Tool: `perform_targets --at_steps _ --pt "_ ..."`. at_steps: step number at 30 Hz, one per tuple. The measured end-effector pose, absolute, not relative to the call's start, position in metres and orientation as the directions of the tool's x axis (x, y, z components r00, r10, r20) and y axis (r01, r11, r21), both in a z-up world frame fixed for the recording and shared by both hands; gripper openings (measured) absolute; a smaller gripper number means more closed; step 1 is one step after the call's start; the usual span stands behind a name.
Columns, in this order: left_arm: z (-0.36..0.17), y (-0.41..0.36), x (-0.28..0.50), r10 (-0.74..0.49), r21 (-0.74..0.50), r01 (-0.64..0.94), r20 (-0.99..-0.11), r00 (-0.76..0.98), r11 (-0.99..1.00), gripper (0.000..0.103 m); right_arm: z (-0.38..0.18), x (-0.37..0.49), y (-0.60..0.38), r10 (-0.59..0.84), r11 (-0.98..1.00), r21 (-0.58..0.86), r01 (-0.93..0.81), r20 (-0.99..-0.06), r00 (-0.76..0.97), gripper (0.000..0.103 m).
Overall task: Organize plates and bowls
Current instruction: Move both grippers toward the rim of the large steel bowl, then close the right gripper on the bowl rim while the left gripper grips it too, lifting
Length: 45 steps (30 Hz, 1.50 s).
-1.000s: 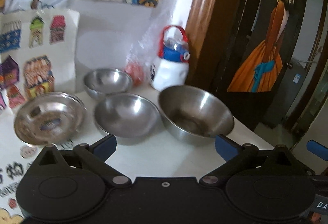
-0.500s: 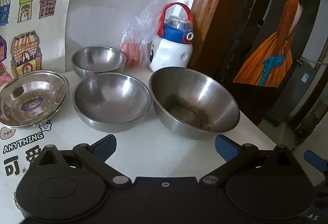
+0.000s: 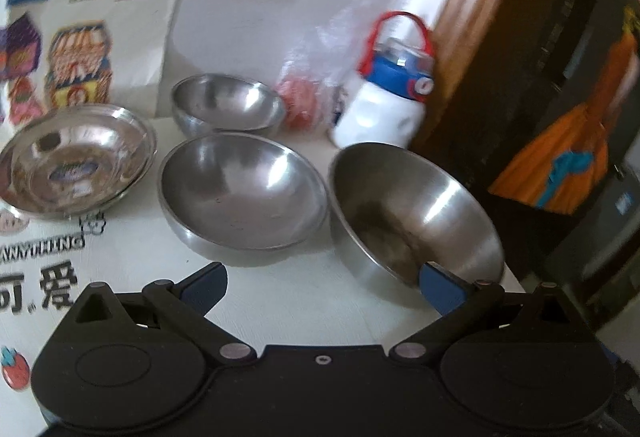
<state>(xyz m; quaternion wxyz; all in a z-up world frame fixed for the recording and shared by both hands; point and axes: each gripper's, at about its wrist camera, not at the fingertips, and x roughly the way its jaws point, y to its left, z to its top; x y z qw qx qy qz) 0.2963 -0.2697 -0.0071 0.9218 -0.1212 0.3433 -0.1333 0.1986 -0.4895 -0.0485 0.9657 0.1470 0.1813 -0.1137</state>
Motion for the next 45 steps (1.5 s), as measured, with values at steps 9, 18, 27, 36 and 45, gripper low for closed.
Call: perform_targets --at_steps 9,18,27,36,45 --pt "-0.018 -0.267 0.317 -0.313 -0.405 0.050 -0.617 0.722 0.913 0.090 -0.049 0.243 -0.502 -0.113 0.887 0.373 0.272 -0.397 0.911 0.094" --pt "-0.026 -0.268 0.321 -0.322 -0.483 -0.029 -0.627 0.710 0.875 0.072 -0.056 0.267 -0.497 -0.093 0.890 0.365 0.272 -0.440 0.893 0.065" --pt "-0.025 -0.275 0.317 -0.337 -0.545 -0.067 -0.605 0.721 0.836 0.030 -0.058 0.273 -0.490 -0.089 0.899 0.348 0.266 -0.449 0.889 0.026" --pt "-0.027 -0.279 0.314 -0.379 -0.545 -0.001 -0.585 0.717 0.839 0.011 -0.057 0.259 -0.482 -0.086 0.912 0.322 0.254 -0.454 0.887 0.011" --pt "-0.031 -0.272 0.294 -0.442 -0.552 0.079 -0.565 0.696 0.830 0.010 -0.055 0.220 -0.477 -0.104 0.905 0.326 0.272 -0.449 0.887 0.011"
